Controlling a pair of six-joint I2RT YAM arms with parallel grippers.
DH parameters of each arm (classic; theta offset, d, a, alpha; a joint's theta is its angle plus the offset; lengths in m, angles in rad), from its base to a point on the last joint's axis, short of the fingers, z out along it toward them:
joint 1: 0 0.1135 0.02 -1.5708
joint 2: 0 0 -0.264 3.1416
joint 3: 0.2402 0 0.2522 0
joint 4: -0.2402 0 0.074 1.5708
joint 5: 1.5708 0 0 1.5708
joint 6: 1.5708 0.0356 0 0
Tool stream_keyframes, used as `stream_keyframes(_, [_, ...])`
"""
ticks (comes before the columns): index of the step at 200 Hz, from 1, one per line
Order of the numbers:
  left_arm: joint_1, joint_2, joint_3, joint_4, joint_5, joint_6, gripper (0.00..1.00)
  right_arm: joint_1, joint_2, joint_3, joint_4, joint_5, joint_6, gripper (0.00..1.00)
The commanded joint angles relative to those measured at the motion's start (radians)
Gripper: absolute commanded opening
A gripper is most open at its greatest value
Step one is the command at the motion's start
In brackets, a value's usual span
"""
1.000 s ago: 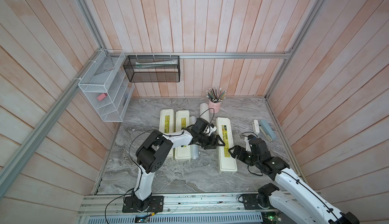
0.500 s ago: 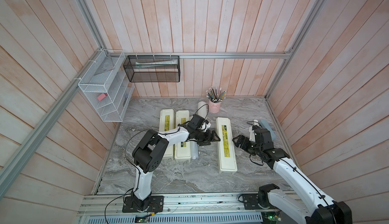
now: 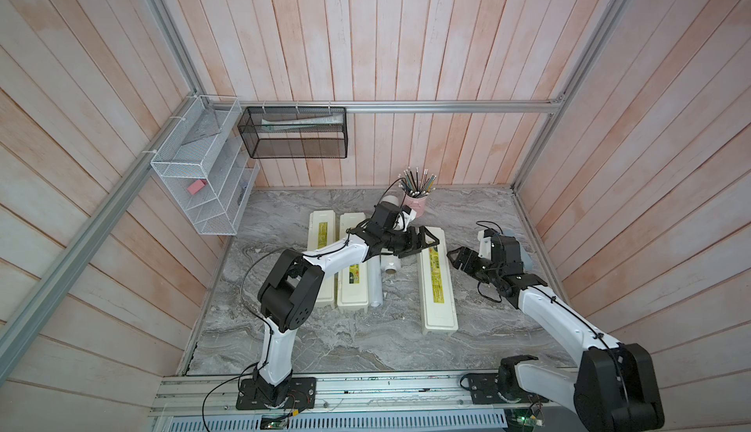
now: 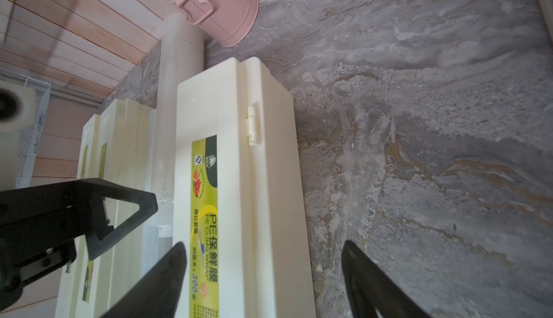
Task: Put plastic wrap rolls into dispensers
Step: Close the lid on the plastic wrap cutting box.
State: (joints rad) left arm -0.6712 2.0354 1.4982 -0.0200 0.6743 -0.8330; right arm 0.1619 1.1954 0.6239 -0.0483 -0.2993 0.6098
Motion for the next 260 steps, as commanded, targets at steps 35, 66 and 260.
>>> stream_keyframes(35, [0.021, 0.122, 0.097, -0.072, -0.125, 0.05, 0.91, -0.013, 0.094, 0.044, 0.131, -0.044, -0.027, 0.81])
stream_keyframes(66, [0.043, 0.118, 0.058, -0.017, -0.128, 0.055, 0.91, -0.016, 0.156, 0.05, 0.175, -0.062, -0.033, 0.81])
stream_keyframes(260, [0.024, 0.349, 0.171, -0.122, -0.14, 0.013, 0.7, -0.025, 0.435, 0.138, 0.278, -0.226, -0.061, 0.71])
